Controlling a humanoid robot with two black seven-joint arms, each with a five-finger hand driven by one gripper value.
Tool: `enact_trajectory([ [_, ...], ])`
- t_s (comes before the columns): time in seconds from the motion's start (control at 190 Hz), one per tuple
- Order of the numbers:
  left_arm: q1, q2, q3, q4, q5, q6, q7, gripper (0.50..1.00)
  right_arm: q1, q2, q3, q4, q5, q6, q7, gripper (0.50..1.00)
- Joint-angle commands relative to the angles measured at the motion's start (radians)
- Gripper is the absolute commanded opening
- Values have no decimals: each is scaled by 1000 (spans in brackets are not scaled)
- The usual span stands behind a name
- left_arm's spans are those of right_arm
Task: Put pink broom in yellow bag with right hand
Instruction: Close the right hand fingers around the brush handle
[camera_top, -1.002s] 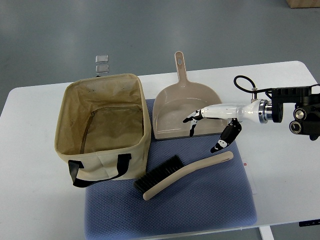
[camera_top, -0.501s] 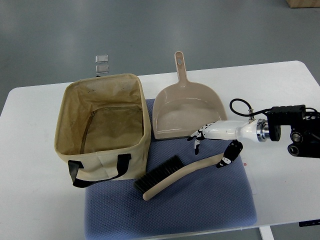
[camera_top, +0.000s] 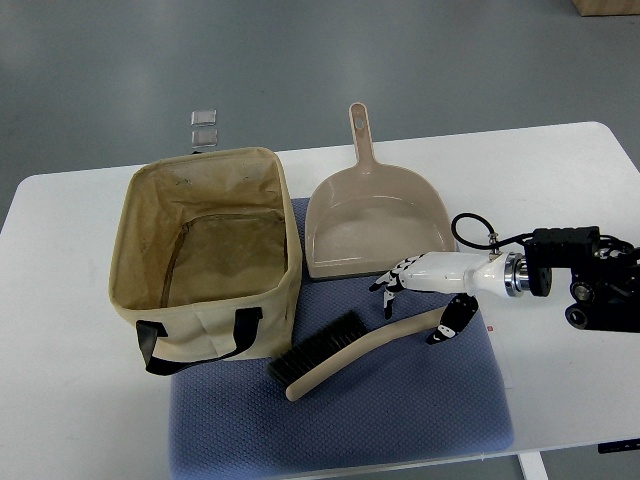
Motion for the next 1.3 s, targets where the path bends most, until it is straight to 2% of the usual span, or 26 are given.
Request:
enact_trajectory([
  [0.0, 0, 0, 0, 0, 0, 0, 0, 1000, -2, 1, 0, -19, -2, -2, 1, 924],
  [0.2, 0, 0, 0, 0, 0, 0, 0, 1000, -3, 4, 0, -19, -5, -4, 1, 907],
  [0.454, 0, 0, 0, 0, 0, 0, 0, 1000, -10, 18, 0, -19, -8, -4, 1, 838],
  [0.712, 0, 0, 0, 0, 0, 0, 0, 1000, -14, 24, 0, -19, -20, -2, 1, 791],
  [0.797, 0, 0, 0, 0, 0, 0, 0, 1000, -17, 24, 0, -19, -28, -2, 3, 752],
  [0.934, 0, 0, 0, 0, 0, 0, 0, 1000, -17, 24, 0, -19, -45, -2, 4, 648],
  [1.013, 0, 0, 0, 0, 0, 0, 0, 1000, -16, 23, 0, -19, -45, -2, 6, 609],
  [1.14, 0, 0, 0, 0, 0, 0, 0, 1000, -14, 15, 0, -19, -43, -1, 12, 505],
  [1.292, 0, 0, 0, 0, 0, 0, 0, 1000, -11, 4, 0, -19, -40, -2, 29, 500],
])
